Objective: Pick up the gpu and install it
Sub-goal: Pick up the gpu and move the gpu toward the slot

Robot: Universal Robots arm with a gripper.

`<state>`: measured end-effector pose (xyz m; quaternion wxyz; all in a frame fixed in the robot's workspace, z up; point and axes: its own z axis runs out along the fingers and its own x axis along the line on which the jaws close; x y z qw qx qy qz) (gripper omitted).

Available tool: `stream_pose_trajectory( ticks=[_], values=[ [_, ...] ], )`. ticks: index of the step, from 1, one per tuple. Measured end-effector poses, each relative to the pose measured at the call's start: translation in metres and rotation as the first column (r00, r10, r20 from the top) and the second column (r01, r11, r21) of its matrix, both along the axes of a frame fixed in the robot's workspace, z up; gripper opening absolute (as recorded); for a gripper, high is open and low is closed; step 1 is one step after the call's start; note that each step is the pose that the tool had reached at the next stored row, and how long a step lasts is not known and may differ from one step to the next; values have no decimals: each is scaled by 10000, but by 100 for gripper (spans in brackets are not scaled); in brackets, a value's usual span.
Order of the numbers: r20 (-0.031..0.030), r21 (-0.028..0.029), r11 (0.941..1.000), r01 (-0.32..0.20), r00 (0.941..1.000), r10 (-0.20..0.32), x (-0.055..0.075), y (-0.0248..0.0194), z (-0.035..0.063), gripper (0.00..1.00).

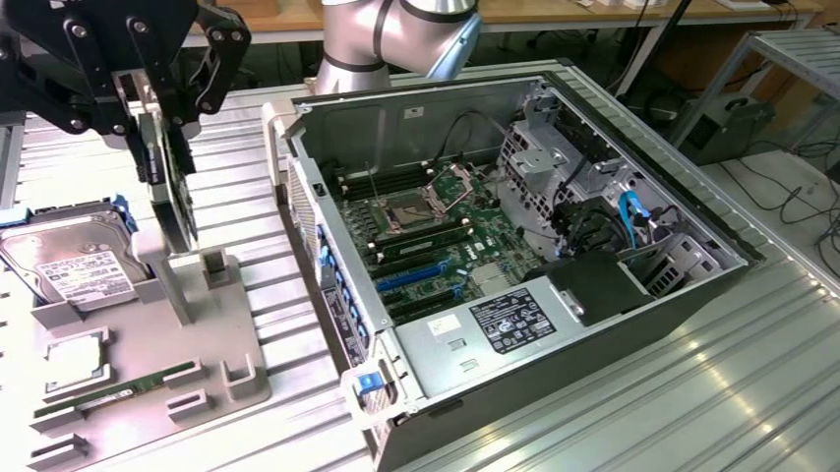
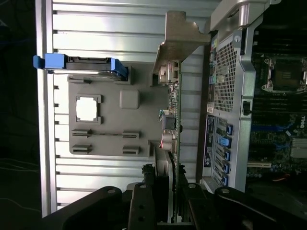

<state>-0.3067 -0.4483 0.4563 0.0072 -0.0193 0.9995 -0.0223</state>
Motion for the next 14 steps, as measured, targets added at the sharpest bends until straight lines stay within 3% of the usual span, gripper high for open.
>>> stream_pose_trajectory(
  ticks=[6, 14],
  values=[
    [-1, -1, 10000, 0, 10000, 0, 0, 0, 117, 27],
    [-1, 1, 10000, 0, 10000, 0, 0, 0, 117, 27]
  ],
)
